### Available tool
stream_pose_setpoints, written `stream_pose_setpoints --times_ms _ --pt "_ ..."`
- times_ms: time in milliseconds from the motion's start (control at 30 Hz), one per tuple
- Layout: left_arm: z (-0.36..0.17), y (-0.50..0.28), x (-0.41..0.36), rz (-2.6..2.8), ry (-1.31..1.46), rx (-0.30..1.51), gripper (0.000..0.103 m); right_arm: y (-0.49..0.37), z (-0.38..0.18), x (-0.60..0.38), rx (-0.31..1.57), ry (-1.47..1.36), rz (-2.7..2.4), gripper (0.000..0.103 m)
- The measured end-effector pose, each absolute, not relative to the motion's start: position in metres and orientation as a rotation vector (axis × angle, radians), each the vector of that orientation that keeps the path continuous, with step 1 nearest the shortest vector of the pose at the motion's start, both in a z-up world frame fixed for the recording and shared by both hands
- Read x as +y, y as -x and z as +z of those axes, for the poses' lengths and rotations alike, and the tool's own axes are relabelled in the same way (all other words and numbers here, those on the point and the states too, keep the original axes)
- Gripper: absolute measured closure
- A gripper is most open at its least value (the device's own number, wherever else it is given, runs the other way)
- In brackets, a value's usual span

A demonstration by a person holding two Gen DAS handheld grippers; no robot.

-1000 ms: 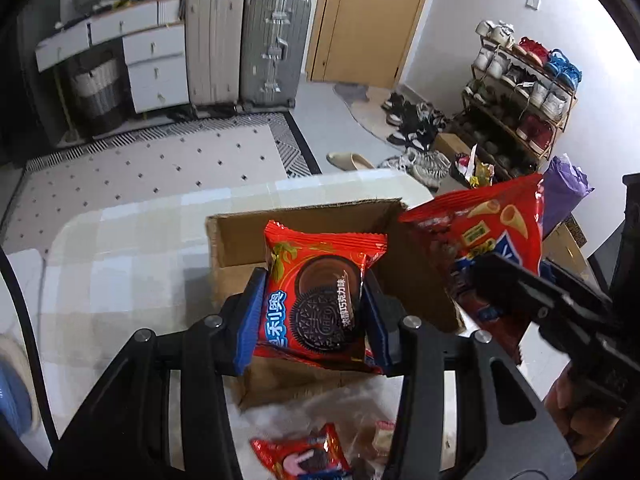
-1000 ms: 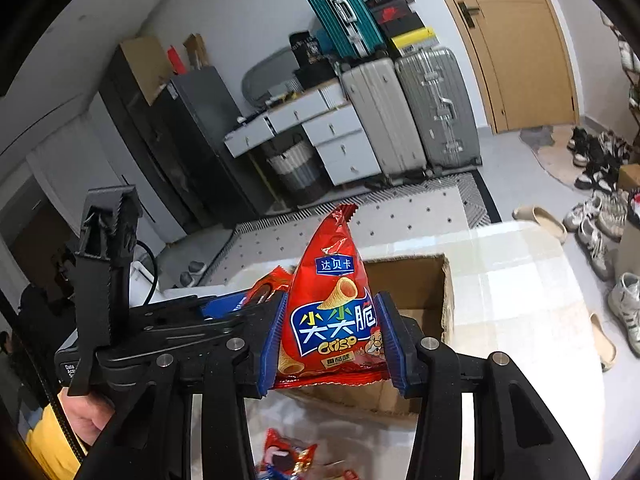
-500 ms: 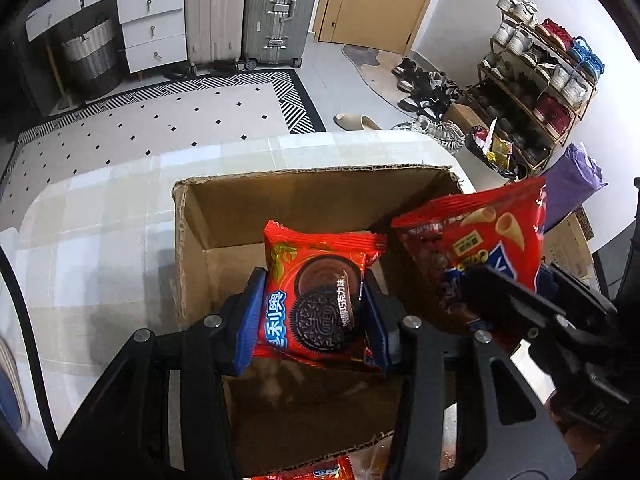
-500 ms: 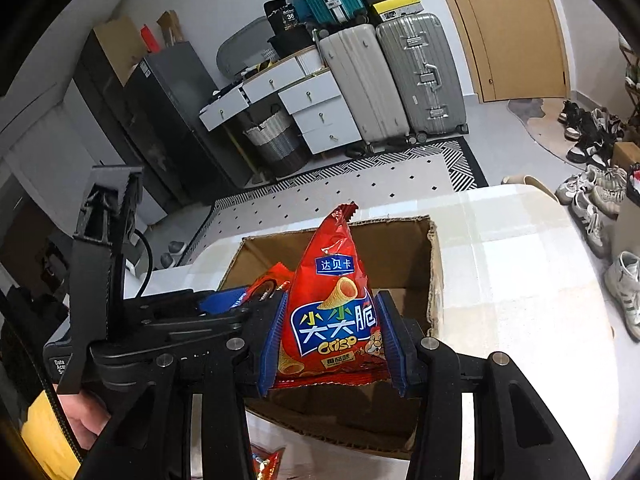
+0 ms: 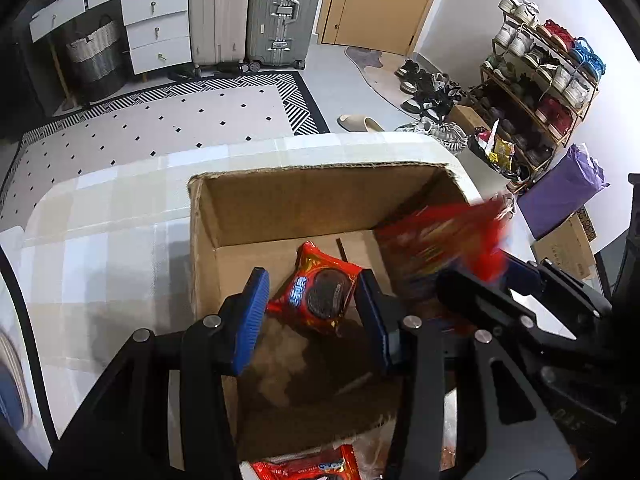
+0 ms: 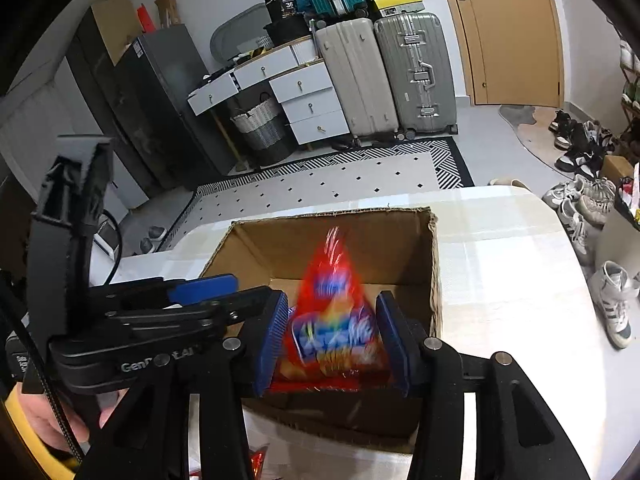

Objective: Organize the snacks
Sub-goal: 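Withdraw both tools from the box back over the snack pile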

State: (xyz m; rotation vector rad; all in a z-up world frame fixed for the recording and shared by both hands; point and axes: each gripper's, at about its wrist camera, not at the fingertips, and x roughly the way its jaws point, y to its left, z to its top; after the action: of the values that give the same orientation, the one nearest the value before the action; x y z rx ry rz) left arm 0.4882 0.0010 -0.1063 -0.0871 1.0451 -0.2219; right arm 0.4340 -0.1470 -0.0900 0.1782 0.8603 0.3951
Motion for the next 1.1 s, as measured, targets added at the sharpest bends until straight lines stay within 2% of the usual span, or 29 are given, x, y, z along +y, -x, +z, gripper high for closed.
stream_pose_setpoints --times_ms 333,467,733,767,833,867,1100 --pt "-0.081 -0.445 0.004 -0.22 0.085 1.026 0.059 -0.408 -0.067 -0.154 0.814 -0.176 0.396 0.056" --pt "-0.064 -0.415 0.011 -0.205 0.1 0.986 0.05 -0.385 -0.048 -0.158 0.781 -0.179 0.397 0.056" --pt "0.009 -0.341 0.007 -0.215 0.091 0.865 0.05 -0.324 0.009 -0.163 0.671 -0.12 0.41 0.056" --pt "0.021 -0.331 0.006 -0.213 0.084 0.843 0.047 -0.314 0.019 -0.165 0.653 -0.124 0.412 0.056" --pt "0.048 -0.309 0.003 -0.198 0.066 0.795 0.035 -0.294 0.039 -0.168 0.617 -0.126 0.423 0.056" --pt "0.06 -0.298 0.003 -0.186 0.061 0.774 0.026 -0.282 0.05 -0.169 0.596 -0.118 0.43 0.056" --pt "0.122 -0.208 0.007 -0.152 0.079 0.655 0.023 -0.19 0.093 -0.175 0.475 -0.08 0.461 0.053"
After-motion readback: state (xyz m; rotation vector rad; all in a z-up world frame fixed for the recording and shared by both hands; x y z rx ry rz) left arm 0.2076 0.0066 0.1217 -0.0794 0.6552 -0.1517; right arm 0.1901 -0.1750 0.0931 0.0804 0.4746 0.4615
